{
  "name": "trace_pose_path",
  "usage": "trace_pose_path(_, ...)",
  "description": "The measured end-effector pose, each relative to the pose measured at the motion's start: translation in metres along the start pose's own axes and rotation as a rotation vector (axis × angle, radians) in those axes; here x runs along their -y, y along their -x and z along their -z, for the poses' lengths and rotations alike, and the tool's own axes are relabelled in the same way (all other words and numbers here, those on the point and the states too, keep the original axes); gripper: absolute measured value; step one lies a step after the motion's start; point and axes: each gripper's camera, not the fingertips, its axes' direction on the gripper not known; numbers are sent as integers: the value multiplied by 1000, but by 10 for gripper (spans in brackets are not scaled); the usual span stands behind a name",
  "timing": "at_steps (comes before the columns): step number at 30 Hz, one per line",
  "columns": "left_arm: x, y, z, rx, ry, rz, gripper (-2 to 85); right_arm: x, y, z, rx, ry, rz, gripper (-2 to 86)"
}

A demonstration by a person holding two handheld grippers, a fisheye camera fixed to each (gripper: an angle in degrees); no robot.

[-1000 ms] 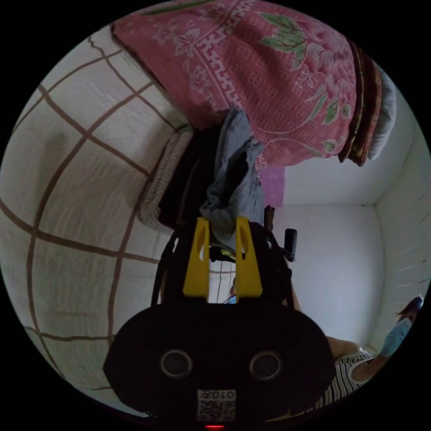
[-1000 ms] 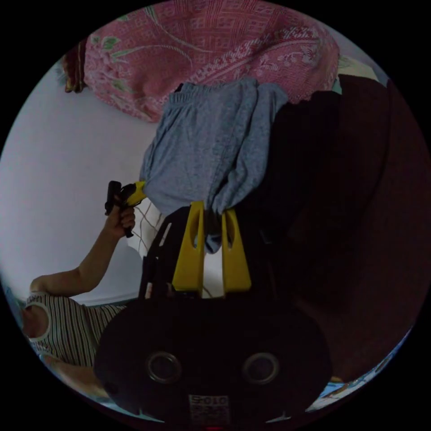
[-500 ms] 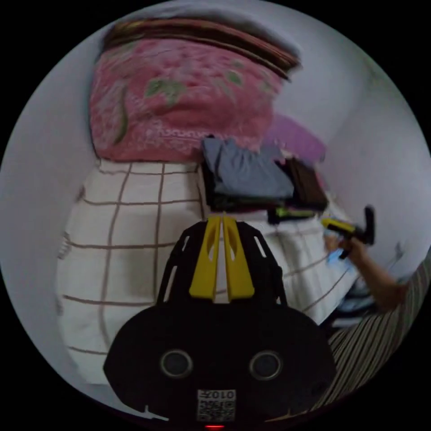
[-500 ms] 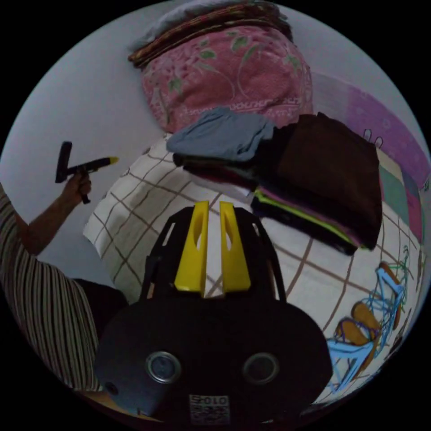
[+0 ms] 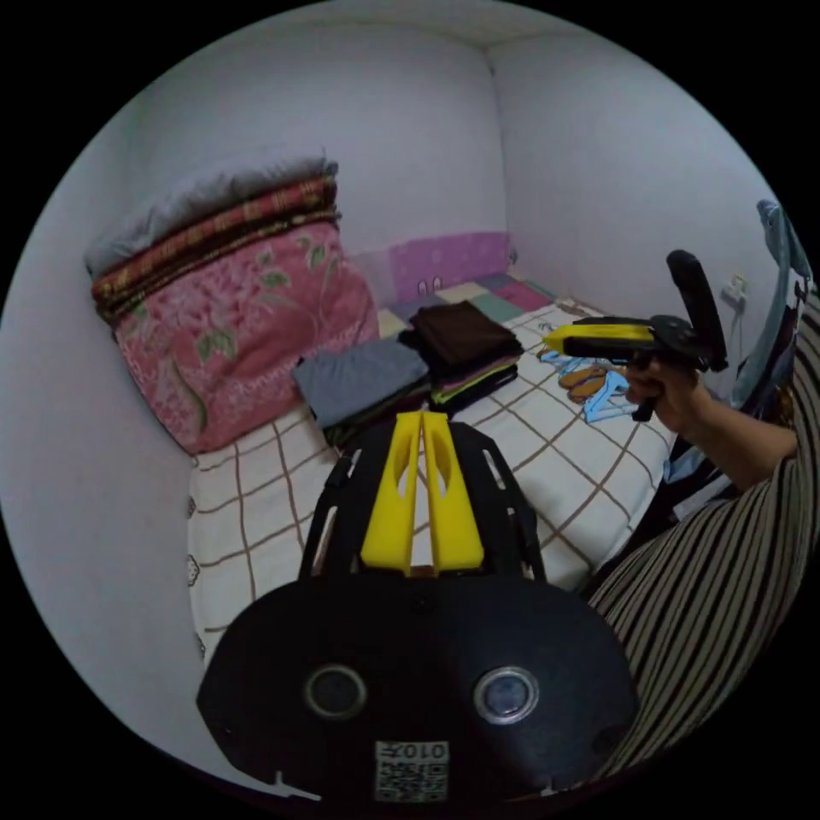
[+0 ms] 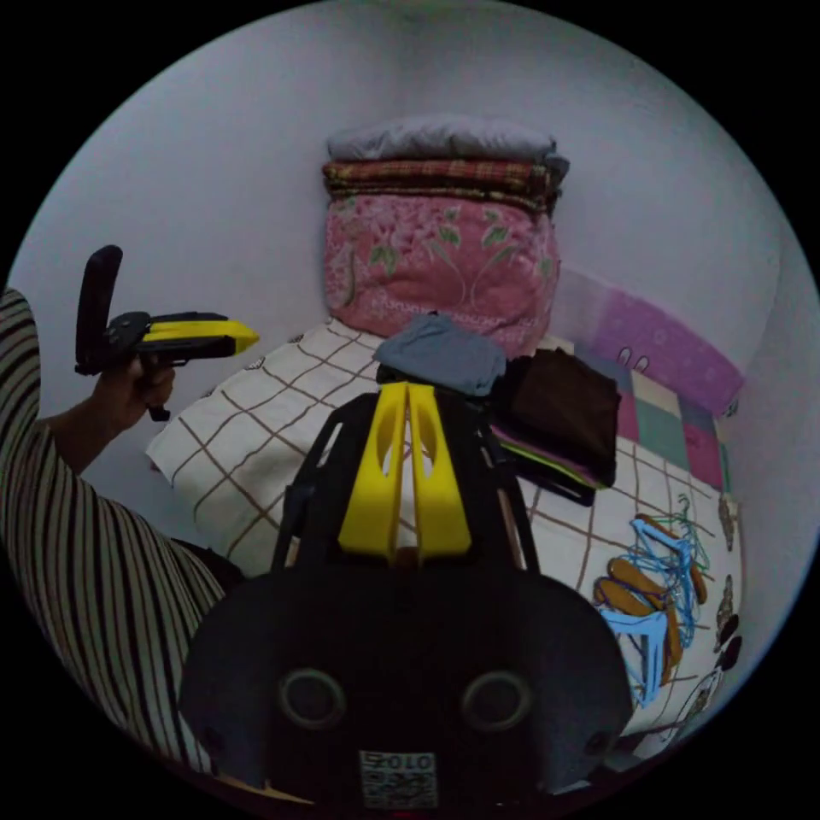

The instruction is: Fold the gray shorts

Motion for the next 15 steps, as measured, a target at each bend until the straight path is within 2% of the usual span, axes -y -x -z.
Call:
trace_pose_path(8, -37, -79, 43, -82, -166, -33, -3, -157, 79, 115, -195, 27, -69, 45)
trace_pose_path(10, -45, -103, 38, -263, -193, -135, -3, -197, 92, 141, -193, 29, -97, 49)
trace_pose_path(12, -51, -118, 36, -346, -253, -146, -3, -251, 110, 180, -226, 14, -147, 59)
trace_pose_path(15, -58, -151, 34, -466, -337, -275, -3, -319, 130, 237, -283, -75, -220, 75)
